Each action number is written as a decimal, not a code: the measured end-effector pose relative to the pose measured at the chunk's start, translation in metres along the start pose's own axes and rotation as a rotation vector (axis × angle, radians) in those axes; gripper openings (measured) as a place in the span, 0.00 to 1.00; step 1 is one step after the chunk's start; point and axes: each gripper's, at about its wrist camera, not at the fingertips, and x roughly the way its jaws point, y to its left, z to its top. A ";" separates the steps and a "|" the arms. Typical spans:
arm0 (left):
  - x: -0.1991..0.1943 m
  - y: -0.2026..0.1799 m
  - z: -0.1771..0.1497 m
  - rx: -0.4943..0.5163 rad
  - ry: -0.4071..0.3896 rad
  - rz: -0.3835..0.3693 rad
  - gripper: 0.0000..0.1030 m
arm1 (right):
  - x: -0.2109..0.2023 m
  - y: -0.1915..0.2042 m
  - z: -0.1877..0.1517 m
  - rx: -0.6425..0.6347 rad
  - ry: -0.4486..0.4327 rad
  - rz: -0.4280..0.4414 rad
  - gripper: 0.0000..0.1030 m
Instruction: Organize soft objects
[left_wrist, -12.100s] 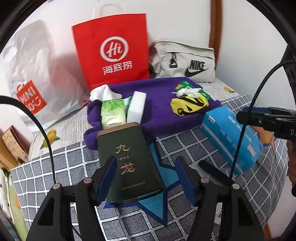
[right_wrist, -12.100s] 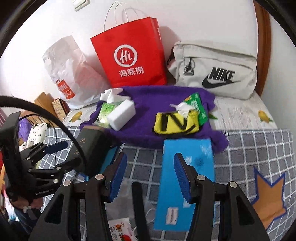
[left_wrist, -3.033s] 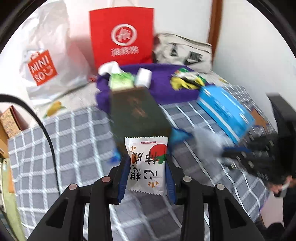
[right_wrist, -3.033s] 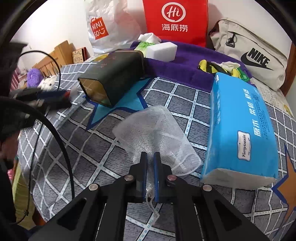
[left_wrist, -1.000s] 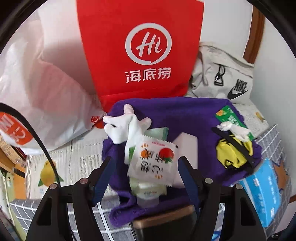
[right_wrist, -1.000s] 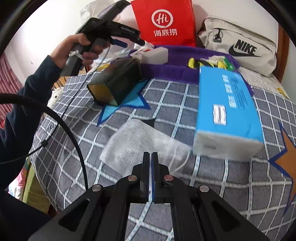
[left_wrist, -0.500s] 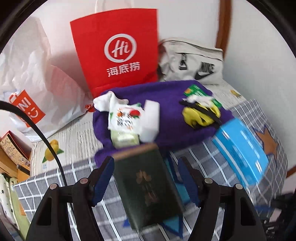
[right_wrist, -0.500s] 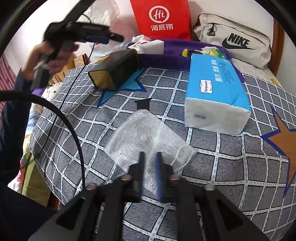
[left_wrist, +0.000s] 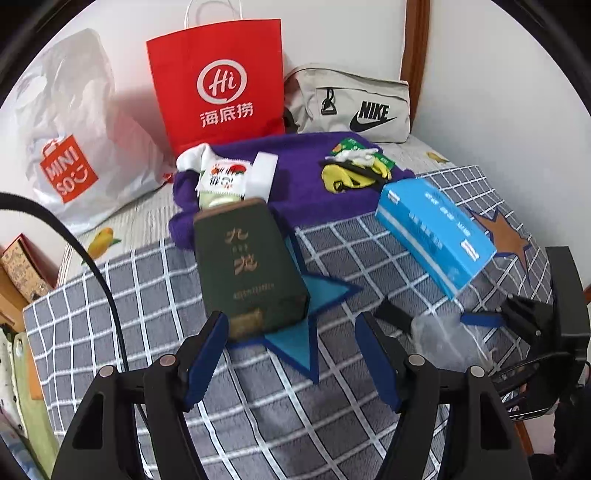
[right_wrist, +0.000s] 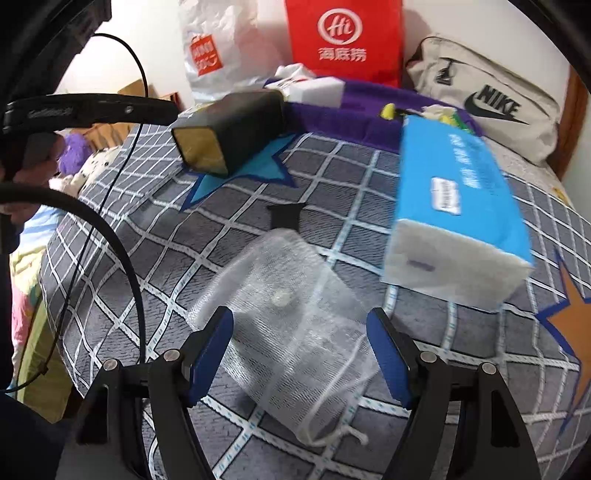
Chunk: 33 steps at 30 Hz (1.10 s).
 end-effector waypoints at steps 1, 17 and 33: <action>0.000 -0.001 -0.004 -0.008 0.002 0.004 0.67 | 0.000 0.003 -0.001 -0.019 -0.009 -0.010 0.72; 0.032 -0.047 -0.032 -0.078 0.076 -0.092 0.67 | -0.032 -0.002 -0.031 -0.014 -0.043 0.007 0.02; 0.088 -0.120 -0.018 0.004 0.149 -0.008 0.68 | -0.071 -0.050 -0.047 0.096 -0.067 -0.085 0.02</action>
